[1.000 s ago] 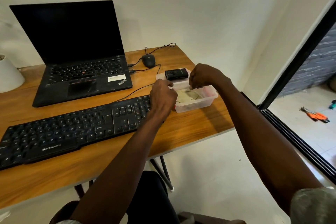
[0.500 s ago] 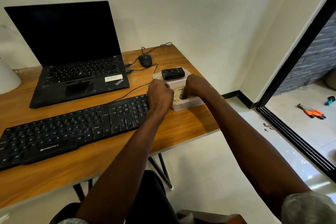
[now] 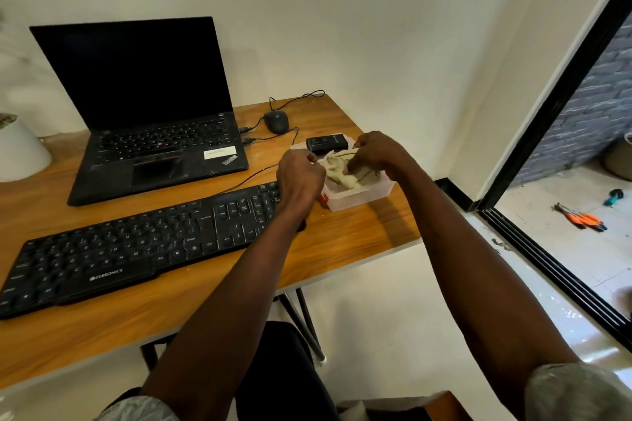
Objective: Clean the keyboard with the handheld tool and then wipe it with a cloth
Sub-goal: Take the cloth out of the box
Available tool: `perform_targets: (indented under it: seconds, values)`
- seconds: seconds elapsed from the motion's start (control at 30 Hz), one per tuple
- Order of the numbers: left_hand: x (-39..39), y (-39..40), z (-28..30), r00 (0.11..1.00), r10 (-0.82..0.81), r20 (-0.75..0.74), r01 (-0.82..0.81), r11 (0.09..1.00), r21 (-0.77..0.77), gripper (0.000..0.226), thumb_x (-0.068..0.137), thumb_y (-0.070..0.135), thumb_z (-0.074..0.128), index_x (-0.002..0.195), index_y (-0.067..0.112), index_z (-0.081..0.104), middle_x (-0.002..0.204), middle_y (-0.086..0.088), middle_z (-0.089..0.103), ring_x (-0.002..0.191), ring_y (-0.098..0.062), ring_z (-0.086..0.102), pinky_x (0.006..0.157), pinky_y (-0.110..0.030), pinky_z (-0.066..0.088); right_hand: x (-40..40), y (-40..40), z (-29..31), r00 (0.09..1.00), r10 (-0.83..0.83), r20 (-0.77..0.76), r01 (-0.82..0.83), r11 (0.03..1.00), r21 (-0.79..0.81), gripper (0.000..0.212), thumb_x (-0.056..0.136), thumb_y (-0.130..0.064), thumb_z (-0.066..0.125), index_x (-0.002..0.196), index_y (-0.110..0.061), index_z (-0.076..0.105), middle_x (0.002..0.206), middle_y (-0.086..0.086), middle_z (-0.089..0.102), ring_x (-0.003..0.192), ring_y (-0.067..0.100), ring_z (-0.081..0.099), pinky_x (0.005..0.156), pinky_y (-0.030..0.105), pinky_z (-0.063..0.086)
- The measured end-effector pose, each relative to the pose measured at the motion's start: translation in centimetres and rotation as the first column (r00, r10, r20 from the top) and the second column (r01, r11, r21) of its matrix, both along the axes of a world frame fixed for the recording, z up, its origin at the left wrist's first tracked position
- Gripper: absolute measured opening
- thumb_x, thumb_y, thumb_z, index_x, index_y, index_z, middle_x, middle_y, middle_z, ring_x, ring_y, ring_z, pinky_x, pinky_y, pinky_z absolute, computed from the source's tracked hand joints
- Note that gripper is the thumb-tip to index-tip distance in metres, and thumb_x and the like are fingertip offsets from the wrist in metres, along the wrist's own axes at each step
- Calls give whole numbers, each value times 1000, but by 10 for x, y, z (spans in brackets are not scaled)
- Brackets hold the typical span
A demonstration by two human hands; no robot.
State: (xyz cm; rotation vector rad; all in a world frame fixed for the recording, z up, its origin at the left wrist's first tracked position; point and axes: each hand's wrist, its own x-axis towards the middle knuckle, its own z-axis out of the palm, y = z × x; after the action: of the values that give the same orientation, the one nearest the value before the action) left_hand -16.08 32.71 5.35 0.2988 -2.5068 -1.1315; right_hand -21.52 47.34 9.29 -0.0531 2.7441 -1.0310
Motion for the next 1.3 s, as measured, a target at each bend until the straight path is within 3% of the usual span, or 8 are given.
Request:
perform_targets:
  seconds: [0.3, 0.43, 0.57, 0.7, 0.9, 1.0, 1.17, 1.3]
  values:
    - [11, -32, 19, 972, 59, -227, -20, 985, 169, 25, 89, 12, 60, 113, 12, 69, 112, -5, 67, 101, -17, 62, 84, -33, 53, 18, -28, 33, 989, 15, 148, 75, 806, -587, 46, 69, 2, 80, 112, 4, 63, 111, 20, 69, 105, 36, 65, 93, 48, 54]
    - [34, -70, 26, 953, 63, -297, -11, 985, 174, 21, 91, 11, 59, 109, 10, 71, 104, -2, 69, 92, -10, 61, 78, -22, 48, 38, -74, 25, 980, 99, 174, 72, 638, -767, 24, 81, 8, 65, 103, -3, 61, 104, 18, 69, 92, 32, 68, 84, 45, 57]
    - [59, -133, 11, 961, 94, -261, -48, 983, 177, 18, 91, 12, 60, 104, 11, 72, 96, 4, 69, 87, -9, 62, 74, -21, 50, 54, -130, -4, 974, 143, 178, 93, 466, -880, 31, 83, 9, 61, 111, -5, 60, 106, 16, 69, 90, 30, 68, 79, 43, 57]
    - [91, -210, -5, 961, 187, -204, -152, 973, 176, 17, 91, 16, 63, 104, 11, 73, 96, 1, 70, 85, -7, 61, 72, -14, 43, 69, -193, -26, 954, 213, 212, 111, 406, -907, 27, 86, 2, 64, 113, -6, 62, 103, 13, 71, 83, 25, 69, 70, 38, 60]
    - [137, -336, -19, 896, 426, -125, -403, 898, 176, 14, 89, 16, 65, 97, 11, 75, 97, -2, 72, 89, -13, 63, 78, -19, 43, 76, -278, -33, 943, 301, 140, -40, 522, -852, 43, 80, 6, 69, 121, 1, 58, 112, 18, 69, 96, 32, 68, 83, 47, 57]
    - [152, -385, -34, 871, 489, -47, -472, 860, 191, 11, 85, 19, 66, 91, 17, 75, 96, -3, 74, 93, -19, 68, 89, -30, 52, 77, -316, -28, 940, 336, 54, -175, 614, -770, 45, 80, 7, 68, 121, -8, 59, 107, 9, 71, 93, 25, 69, 78, 39, 58]
    - [160, -417, -66, 868, 492, 65, -493, 842, 219, 14, 77, 31, 68, 84, 24, 77, 87, 6, 75, 86, -16, 70, 83, -39, 56, 88, -377, -24, 788, 542, -292, -611, 744, -269, 28, 81, 6, 65, 105, -8, 70, 93, 3, 69, 76, 10, 59, 64, 18, 47]
    - [161, -418, -67, 886, 460, 59, -461, 860, 218, 17, 80, 34, 68, 90, 25, 78, 89, 6, 75, 85, -13, 69, 85, -40, 55, 96, -423, -37, 621, 652, -434, -716, 698, 25, 30, 84, 1, 63, 113, -5, 70, 116, 7, 66, 102, 19, 59, 88, 31, 49]
